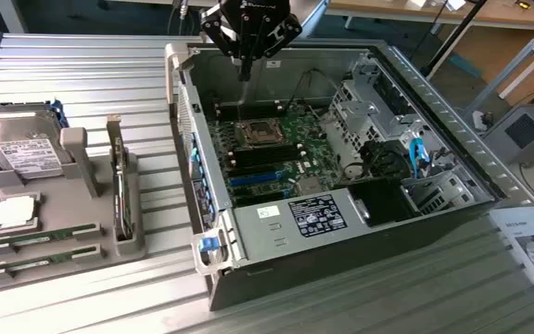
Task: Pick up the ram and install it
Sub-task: 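Reach for the ram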
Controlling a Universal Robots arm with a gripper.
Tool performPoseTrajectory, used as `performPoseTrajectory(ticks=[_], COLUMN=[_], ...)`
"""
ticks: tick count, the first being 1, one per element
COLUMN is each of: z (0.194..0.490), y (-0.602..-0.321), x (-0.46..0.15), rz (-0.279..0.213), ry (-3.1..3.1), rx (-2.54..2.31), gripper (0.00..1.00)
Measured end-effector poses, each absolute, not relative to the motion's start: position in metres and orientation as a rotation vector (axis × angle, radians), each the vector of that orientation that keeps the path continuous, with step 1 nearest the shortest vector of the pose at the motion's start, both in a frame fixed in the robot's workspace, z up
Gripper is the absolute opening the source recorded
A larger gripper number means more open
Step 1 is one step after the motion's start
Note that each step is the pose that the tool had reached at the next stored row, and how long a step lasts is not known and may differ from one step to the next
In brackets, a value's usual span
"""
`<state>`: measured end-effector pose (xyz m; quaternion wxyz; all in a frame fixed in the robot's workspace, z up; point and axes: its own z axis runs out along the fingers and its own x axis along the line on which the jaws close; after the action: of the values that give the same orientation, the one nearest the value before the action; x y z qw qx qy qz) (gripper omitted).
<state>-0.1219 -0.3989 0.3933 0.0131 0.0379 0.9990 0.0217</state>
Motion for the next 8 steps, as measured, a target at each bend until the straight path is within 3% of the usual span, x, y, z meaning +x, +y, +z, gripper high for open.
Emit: performPoseTrajectory(ticks=[8], z=[0.3933], y=[-0.3989], x=[-0.1220], rz=[0.068], ry=[3.112], rx=[0.118], gripper=[0.11])
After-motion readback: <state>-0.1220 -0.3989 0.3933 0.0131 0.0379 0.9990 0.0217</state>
